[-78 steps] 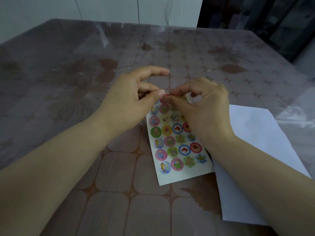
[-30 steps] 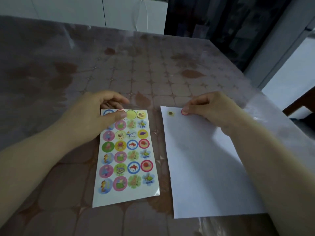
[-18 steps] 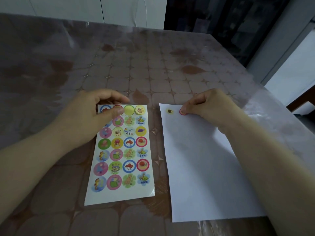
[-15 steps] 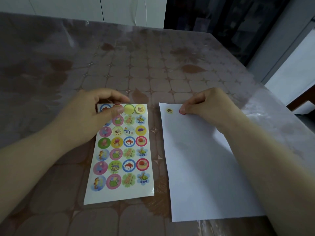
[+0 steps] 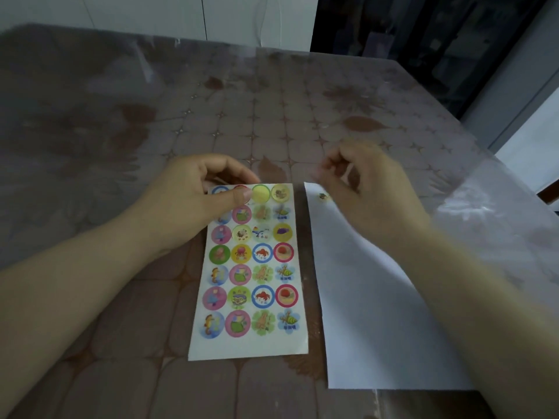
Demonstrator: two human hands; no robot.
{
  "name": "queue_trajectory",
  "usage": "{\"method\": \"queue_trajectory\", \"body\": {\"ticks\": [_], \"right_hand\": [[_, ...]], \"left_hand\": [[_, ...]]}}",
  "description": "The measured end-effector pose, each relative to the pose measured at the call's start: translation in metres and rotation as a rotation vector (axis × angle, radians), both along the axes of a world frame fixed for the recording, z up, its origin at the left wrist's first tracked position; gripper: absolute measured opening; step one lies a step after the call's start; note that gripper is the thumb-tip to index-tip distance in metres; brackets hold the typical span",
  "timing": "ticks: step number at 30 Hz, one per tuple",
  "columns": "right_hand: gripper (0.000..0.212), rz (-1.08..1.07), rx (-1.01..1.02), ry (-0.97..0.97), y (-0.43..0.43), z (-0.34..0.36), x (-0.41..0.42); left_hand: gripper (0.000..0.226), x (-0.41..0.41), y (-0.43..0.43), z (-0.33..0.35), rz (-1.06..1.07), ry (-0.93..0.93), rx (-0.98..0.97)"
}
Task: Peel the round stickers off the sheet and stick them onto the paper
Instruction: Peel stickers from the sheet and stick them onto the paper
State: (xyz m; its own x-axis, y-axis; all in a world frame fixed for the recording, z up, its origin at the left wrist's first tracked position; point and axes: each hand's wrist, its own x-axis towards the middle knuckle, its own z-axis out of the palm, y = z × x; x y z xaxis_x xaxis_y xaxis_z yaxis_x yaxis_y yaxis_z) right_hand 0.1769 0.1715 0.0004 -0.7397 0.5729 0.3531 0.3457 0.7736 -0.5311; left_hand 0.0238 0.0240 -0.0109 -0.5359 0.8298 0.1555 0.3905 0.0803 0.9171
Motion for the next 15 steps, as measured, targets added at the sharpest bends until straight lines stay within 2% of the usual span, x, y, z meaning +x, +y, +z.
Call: {"method": "queue_trajectory", "body": {"ticks": [2, 5, 10, 13, 15], "right_hand": [[0.015, 0.143, -0.080, -0.011, -0.016, 0.002, -0.004], [0.025, 0.217, -0.179, 0.004, -0.024, 0.000, -0.005], [0.026, 0.203, -0.206, 0.096, -0.023, -0.003, -0.007], [0.022, 0.183, -0.208, 0.101, -0.023, -0.004, -0.007], [0.018, 0.175, -0.197, 0.119, -0.022, -0.005, -0.005]], "left_hand": [[0.016, 0.001, 0.000, 0.001, -0.001, -0.063, 0.021], [0.019, 0.000, 0.001, 0.002, -0.029, -0.122, 0.014], [0.017, 0.001, 0.000, 0.000, -0.069, -0.217, 0.000], [0.016, 0.001, -0.001, 0.001, -0.100, -0.192, -0.019], [0.023, 0.003, -0.001, 0.003, -0.119, -0.188, -0.046]]}}
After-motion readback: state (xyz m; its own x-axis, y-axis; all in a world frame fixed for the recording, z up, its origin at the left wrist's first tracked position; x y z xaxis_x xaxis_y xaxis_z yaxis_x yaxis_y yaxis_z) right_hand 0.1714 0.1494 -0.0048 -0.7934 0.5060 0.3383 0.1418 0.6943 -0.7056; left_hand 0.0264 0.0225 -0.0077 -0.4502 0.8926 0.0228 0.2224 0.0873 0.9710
